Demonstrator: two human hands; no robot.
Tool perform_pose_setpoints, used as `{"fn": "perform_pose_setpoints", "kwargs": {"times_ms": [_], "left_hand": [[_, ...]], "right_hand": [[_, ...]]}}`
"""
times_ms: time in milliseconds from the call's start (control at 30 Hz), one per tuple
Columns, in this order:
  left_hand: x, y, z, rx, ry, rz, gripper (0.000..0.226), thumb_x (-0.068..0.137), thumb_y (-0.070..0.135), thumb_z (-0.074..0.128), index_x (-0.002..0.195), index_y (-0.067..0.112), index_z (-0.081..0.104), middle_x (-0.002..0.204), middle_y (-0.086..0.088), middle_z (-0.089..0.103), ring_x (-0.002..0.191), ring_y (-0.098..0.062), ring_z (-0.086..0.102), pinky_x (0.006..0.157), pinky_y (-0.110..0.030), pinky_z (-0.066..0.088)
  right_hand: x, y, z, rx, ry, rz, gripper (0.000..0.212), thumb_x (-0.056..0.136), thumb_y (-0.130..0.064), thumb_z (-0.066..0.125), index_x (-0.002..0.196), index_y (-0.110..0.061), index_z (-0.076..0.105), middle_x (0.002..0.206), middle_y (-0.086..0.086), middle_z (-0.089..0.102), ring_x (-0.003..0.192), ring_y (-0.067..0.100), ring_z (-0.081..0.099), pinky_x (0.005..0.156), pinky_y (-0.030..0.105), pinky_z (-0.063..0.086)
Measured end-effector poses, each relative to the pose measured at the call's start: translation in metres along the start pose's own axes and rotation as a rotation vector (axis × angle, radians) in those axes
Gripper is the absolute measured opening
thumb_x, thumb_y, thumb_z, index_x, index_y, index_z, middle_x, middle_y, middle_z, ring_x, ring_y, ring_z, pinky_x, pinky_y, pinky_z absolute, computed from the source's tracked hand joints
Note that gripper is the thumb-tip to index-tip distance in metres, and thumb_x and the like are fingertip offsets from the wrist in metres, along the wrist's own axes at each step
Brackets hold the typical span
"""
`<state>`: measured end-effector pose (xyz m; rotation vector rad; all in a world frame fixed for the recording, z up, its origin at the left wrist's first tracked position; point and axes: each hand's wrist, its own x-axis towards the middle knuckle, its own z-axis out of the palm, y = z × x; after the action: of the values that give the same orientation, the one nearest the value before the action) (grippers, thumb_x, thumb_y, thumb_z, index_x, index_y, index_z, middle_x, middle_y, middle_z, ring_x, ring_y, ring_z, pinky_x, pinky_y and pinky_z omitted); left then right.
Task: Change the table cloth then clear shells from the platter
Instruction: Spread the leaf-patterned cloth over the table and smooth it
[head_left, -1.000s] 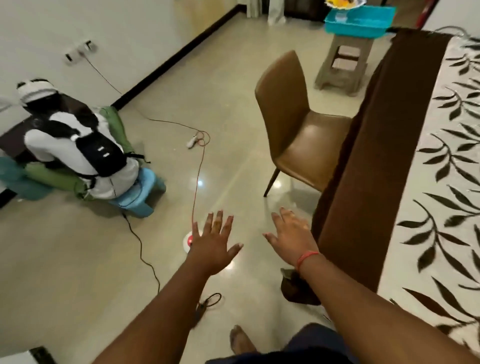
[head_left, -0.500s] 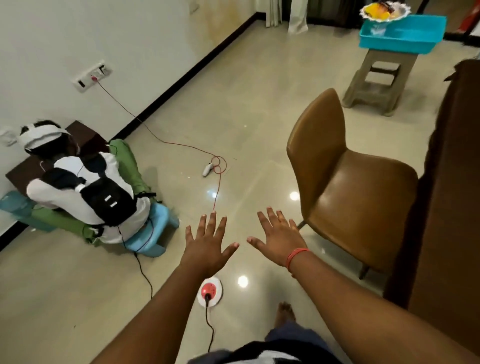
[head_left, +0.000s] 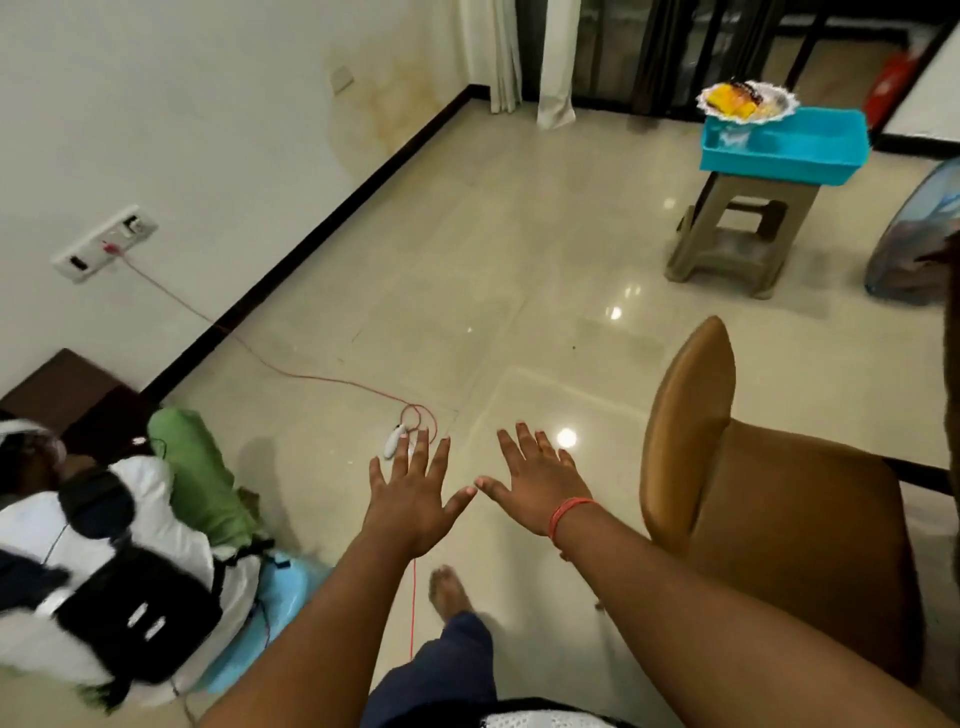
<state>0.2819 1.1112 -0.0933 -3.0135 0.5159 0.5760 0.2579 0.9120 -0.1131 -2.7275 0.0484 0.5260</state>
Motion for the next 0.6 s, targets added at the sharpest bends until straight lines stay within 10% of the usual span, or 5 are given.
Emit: {"fn": "perform_pose_setpoints", "kwargs": {"times_ms": [300, 600], "left_hand": [[0.207, -0.084, -0.105, 0.085, -0.053, 0.139, 0.085, 0.086, 0.08, 0.003, 0.154, 0.033, -0.017, 0.163, -0.001, -0.023, 0.15, -0.026, -0.021, 0.118, -0.061, -0.004], [0.422, -0.019, -0.172, 0.132, -0.053, 0.317, 0.082, 0.089, 0.079, 0.007, 0.154, 0.034, -0.017, 0.161, 0.0, -0.026, 0.15, -0.027, -0.021, 0.118, -0.061, -0.003]], "right_hand": [[0.174, 0.004, -0.091, 0.071, 0.066, 0.21, 0.09, 0.086, -0.081, 0.019, 0.157, -0.029, 0.002, 0.166, 0.001, -0.003, 0.152, 0.027, 0.003, 0.121, 0.052, 0.012], [0.313, 0.115, -0.165, 0.126, 0.056, 0.397, 0.091, 0.085, -0.082, 0.016, 0.157, -0.03, -0.003, 0.166, 0.001, -0.008, 0.153, 0.026, -0.001, 0.121, 0.052, 0.009]]}}
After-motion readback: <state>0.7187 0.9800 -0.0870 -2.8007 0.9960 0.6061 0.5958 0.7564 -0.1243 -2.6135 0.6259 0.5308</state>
